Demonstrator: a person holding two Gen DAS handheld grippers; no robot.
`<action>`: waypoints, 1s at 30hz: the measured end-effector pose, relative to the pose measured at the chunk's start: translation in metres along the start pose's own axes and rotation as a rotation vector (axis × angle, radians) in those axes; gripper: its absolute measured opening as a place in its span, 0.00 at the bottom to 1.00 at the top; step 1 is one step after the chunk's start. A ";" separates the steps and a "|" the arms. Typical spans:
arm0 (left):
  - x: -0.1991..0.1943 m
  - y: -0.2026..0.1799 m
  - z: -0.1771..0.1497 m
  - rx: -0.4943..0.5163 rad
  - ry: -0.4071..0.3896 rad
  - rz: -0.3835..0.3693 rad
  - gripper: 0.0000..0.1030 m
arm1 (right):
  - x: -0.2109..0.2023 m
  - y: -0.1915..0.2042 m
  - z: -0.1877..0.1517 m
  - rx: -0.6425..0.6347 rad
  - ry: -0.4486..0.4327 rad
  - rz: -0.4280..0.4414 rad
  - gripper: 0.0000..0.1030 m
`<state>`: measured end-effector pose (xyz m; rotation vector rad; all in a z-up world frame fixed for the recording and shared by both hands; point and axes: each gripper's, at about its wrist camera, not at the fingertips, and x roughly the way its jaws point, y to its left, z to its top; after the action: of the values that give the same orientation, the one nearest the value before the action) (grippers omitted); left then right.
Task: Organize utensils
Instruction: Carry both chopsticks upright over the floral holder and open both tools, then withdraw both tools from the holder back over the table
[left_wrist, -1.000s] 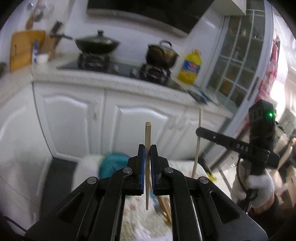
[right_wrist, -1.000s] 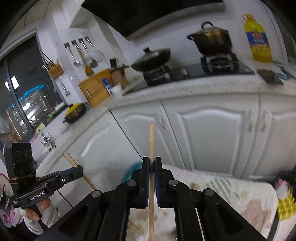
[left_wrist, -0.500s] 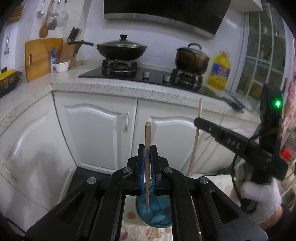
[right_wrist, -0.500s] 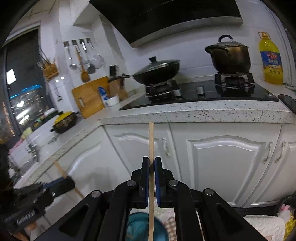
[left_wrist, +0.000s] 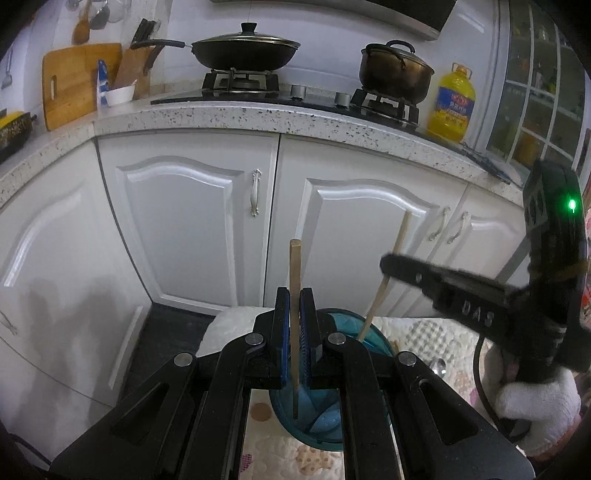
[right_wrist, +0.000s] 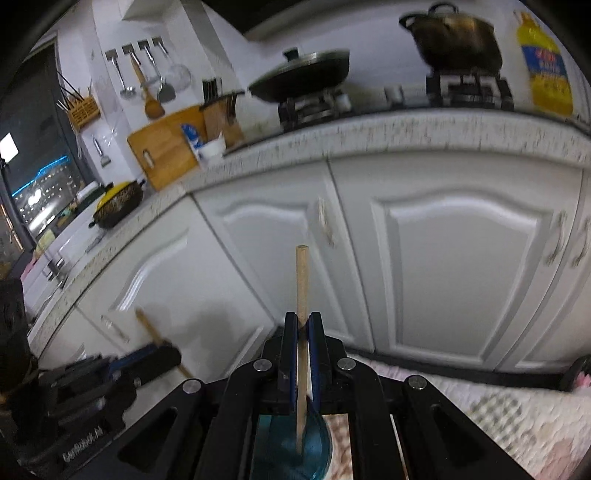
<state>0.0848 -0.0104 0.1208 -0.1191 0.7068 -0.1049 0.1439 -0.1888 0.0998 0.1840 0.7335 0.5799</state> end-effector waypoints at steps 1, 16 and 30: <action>0.000 0.000 0.001 -0.004 0.003 0.000 0.04 | 0.001 -0.001 -0.003 -0.001 0.011 0.004 0.05; -0.014 0.003 -0.006 -0.079 0.018 -0.023 0.30 | -0.023 -0.009 -0.025 0.010 0.089 0.002 0.32; -0.034 -0.020 -0.034 -0.080 0.028 -0.025 0.37 | -0.056 0.017 -0.049 -0.065 0.070 -0.091 0.39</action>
<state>0.0353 -0.0285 0.1197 -0.2034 0.7378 -0.1027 0.0703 -0.2079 0.1018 0.0701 0.7856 0.5249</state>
